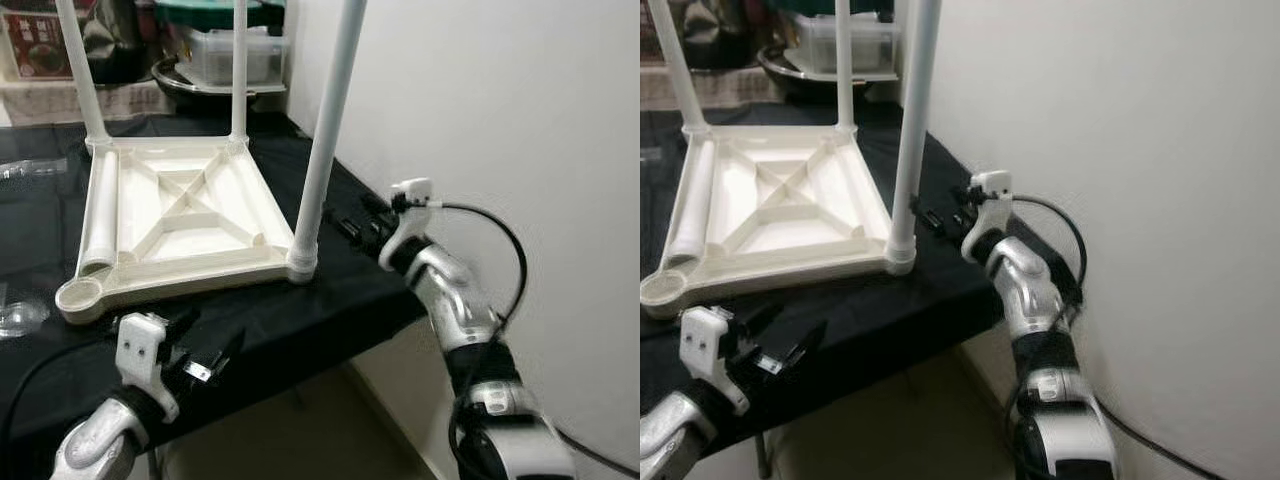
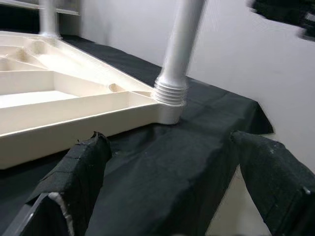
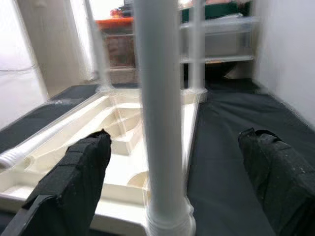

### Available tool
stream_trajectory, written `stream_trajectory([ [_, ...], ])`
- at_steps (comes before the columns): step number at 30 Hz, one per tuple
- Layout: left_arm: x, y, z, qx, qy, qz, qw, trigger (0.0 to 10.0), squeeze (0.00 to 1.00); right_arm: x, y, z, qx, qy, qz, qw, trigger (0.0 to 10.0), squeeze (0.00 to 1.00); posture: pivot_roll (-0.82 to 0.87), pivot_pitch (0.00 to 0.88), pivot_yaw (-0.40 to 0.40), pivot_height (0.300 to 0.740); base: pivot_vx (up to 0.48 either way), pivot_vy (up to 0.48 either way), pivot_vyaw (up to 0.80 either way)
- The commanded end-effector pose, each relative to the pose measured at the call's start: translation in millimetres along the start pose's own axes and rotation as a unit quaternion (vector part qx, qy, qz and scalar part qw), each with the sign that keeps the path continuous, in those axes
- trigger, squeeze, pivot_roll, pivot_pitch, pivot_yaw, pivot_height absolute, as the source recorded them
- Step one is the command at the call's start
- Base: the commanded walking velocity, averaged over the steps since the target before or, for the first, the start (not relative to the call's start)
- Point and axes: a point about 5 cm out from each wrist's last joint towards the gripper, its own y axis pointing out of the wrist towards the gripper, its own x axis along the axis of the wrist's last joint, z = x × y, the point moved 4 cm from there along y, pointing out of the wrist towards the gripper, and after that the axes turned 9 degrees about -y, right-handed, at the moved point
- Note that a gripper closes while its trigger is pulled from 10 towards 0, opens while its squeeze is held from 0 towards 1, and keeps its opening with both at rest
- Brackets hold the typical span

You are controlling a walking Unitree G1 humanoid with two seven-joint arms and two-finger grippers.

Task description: Building children table

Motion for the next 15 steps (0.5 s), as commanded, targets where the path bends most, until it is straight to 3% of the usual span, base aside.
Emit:
stream_trajectory([
  [1,1.9,-2.5,1.1,0.015,0.001,-0.007,1.000,10.0,0.00,-5.5,-7.5,3.2,-0.013,-0.015,0.014,1.000,10.0,0.00,0.03,0.000,-0.125,0.740,0.000,0.000,0.00],
  [3,4.1,-7.3,6.4,0.065,0.013,-0.019,0.998,10.0,0.00,-24.3,-31.9,4.2,-0.067,-0.039,0.042,0.996,10.0,0.00,0.02,0.000,-0.118,0.740,0.000,0.000,0.00],
  [5,5.0,-9.0,8.8,0.085,0.021,-0.024,0.996,10.0,0.00,-30.6,-40.3,4.0,-0.084,-0.042,0.054,0.994,10.0,0.00,0.02,0.000,-0.118,0.740,0.000,0.000,0.00],
  [7,14.1,-14.8,23.2,0.167,0.036,-0.052,0.984,10.0,0.00,-40.5,-57.5,0.3,-0.115,-0.043,0.084,0.989,10.0,0.00,0.01,0.000,-0.116,0.740,0.000,0.000,0.00],
  [10,18.3,-17.4,27.0,0.190,0.037,-0.064,0.979,10.0,0.00,-42.1,-62.7,-1.0,-0.124,-0.046,0.093,0.987,10.0,0.00,0.01,0.000,-0.116,0.740,0.000,0.000,0.00],
  [12,28.9,-23.5,24.8,0.217,0.062,-0.087,0.970,10.0,0.00,-48.7,-74.9,-12.8,-0.164,-0.069,0.137,0.974,10.0,0.00,0.01,0.000,-0.114,0.740,0.000,0.000,0.00],
  [15,32.1,-25.1,19.3,0.218,0.074,-0.093,0.969,10.0,0.00,-49.4,-79.6,-19.0,-0.187,-0.073,0.153,0.968,10.0,0.00,0.01,0.000,-0.114,0.740,0.000,0.000,0.00],
])
